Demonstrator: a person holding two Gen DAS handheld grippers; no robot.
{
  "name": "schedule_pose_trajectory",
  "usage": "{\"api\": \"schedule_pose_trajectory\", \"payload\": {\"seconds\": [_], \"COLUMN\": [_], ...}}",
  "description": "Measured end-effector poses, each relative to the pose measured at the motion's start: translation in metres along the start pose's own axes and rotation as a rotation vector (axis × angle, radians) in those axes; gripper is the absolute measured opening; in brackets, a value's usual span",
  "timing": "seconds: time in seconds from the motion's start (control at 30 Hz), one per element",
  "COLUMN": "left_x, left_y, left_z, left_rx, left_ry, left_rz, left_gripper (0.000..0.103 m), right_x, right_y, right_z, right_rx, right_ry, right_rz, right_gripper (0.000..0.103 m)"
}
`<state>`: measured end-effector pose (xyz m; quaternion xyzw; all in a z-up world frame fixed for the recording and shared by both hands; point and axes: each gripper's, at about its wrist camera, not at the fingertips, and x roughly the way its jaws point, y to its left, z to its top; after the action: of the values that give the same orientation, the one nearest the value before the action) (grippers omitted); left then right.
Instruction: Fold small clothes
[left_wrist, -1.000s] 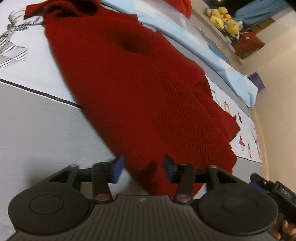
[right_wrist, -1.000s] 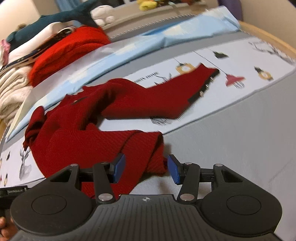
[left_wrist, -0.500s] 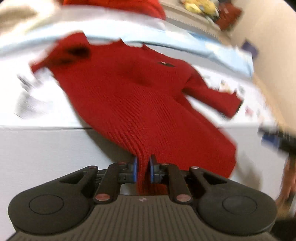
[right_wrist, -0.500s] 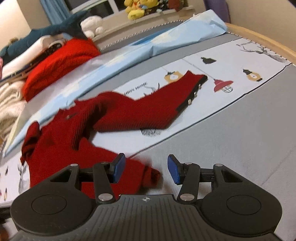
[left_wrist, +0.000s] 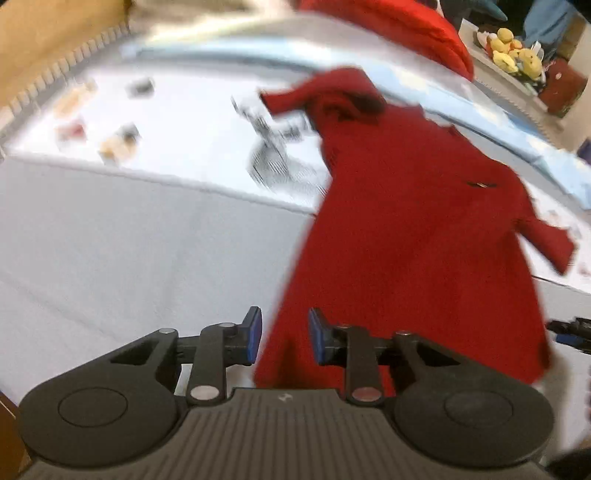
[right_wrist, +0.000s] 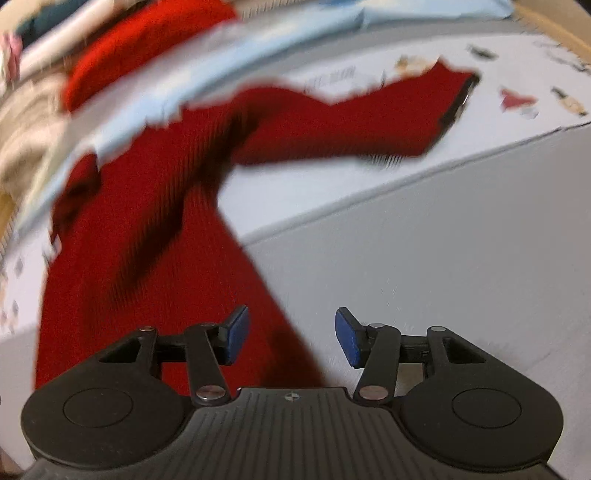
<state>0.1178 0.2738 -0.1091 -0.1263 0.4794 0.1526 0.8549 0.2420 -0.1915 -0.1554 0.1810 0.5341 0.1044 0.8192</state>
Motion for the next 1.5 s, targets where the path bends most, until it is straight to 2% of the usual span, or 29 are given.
{"api": "schedule_pose_trajectory", "payload": {"seconds": [0.07, 0.13, 0.2, 0.23, 0.37, 0.47, 0.5, 0.57, 0.6, 0.63, 0.67, 0.7, 0.77, 0.83, 0.9, 0.93, 1.03, 1.07, 1.13, 1.17, 1.23, 1.27, 1.3, 1.33, 1.37, 1.5], "left_x": [0.005, 0.015, 0.025, 0.029, 0.032, 0.037, 0.042, 0.054, 0.059, 0.063, 0.066, 0.069, 0.074, 0.080, 0.084, 0.086, 0.094, 0.097, 0.098, 0.098, 0.096, 0.093, 0.090, 0.085, 0.081, 0.063], "left_y": [-0.004, -0.006, -0.005, -0.004, 0.001, -0.009, -0.015, -0.024, -0.028, -0.030, -0.031, -0.030, -0.023, -0.011, -0.001, 0.001, -0.001, -0.004, -0.014, -0.020, -0.029, -0.033, -0.036, -0.037, -0.037, -0.034], "left_z": [0.004, -0.002, -0.007, -0.008, -0.008, -0.009, -0.009, -0.010, -0.010, -0.011, -0.011, -0.011, -0.011, -0.012, -0.014, -0.015, -0.021, -0.024, -0.028, -0.028, -0.030, -0.031, -0.032, -0.033, -0.033, -0.034], "left_rx": [0.017, 0.009, -0.015, -0.033, -0.059, -0.018, 0.001, 0.017, 0.014, 0.003, -0.015, -0.042, -0.105, -0.181, -0.235, -0.245, -0.225, -0.201, -0.113, -0.066, 0.011, 0.040, 0.079, 0.106, 0.127, 0.243], "left_ry": [0.001, 0.036, 0.067, 0.074, 0.070, 0.081, 0.096, 0.131, 0.151, 0.164, 0.175, 0.185, 0.191, 0.211, 0.233, 0.246, 0.316, 0.343, 0.353, 0.350, 0.346, 0.345, 0.333, 0.323, 0.312, 0.264], "left_rz": [0.004, 0.007, 0.021, 0.022, -0.002, -0.014, -0.011, -0.013, -0.029, -0.042, -0.051, -0.051, -0.030, 0.012, 0.020, 0.012, -0.030, -0.040, -0.033, -0.029, -0.056, -0.065, -0.054, -0.058, -0.065, -0.027], "left_gripper": [0.031, 0.031, 0.031, 0.031, 0.031, 0.033, 0.033, 0.033, 0.033, 0.033, 0.033, 0.033, 0.033, 0.033, 0.037, 0.039, 0.054, 0.056, 0.057, 0.056, 0.029, 0.019, 0.013, 0.012, 0.011, 0.011], "right_x": [0.016, 0.029, 0.029, 0.026, -0.027, -0.083, -0.093, -0.096, -0.092, -0.086, -0.081, -0.079, -0.082, -0.085, -0.083, -0.078, -0.059, -0.055, -0.036, -0.029, -0.022, -0.022, -0.022, -0.022, -0.023, -0.040], "right_y": [0.010, 0.020, 0.034, 0.036, 0.016, -0.021, -0.037, -0.068, -0.085, -0.096, -0.107, -0.115, -0.127, -0.127, -0.122, -0.116, -0.095, -0.089, -0.080, -0.078, -0.075, -0.073, -0.069, -0.068, -0.068, -0.064], "right_z": [-0.007, -0.014, -0.022, -0.026, -0.027, -0.036, -0.041, -0.050, -0.054, -0.058, -0.061, -0.063, -0.061, -0.058, -0.057, -0.057, -0.048, -0.050, -0.048, -0.049, -0.050, -0.050, -0.051, -0.051, -0.051, -0.056], "right_rx": [-0.026, -0.076, -0.175, -0.207, -0.158, -0.148, -0.141, -0.136, -0.128, -0.127, -0.134, -0.118, -0.038, -0.007, -0.001, -0.004, -0.076, -0.119, -0.193, -0.208, -0.199, -0.200, -0.214, -0.224, -0.227, -0.243], "right_ry": [0.047, 0.077, 0.056, 0.046, -0.097, -0.184, -0.173, -0.102, -0.047, -0.008, 0.029, 0.044, 0.003, -0.051, -0.067, -0.060, -0.021, -0.005, 0.041, 0.065, 0.082, 0.078, 0.074, 0.070, 0.062, 0.027], "right_rz": [-0.035, -0.057, -0.083, -0.065, 0.020, 0.013, -0.002, -0.087, -0.148, -0.220, -0.259, -0.247, -0.175, -0.126, -0.101, -0.085, -0.069, -0.092, -0.155, -0.173, -0.176, -0.173, -0.173, -0.166, -0.156, -0.082], "right_gripper": [0.053, 0.044, 0.022, 0.017, 0.012, 0.011, 0.006, 0.005, 0.000, 0.000, 0.002, 0.004, 0.004, 0.017, 0.040, 0.043, 0.056, 0.060, 0.060, 0.060, 0.060, 0.057, 0.046, 0.038, 0.020, 0.014]}}
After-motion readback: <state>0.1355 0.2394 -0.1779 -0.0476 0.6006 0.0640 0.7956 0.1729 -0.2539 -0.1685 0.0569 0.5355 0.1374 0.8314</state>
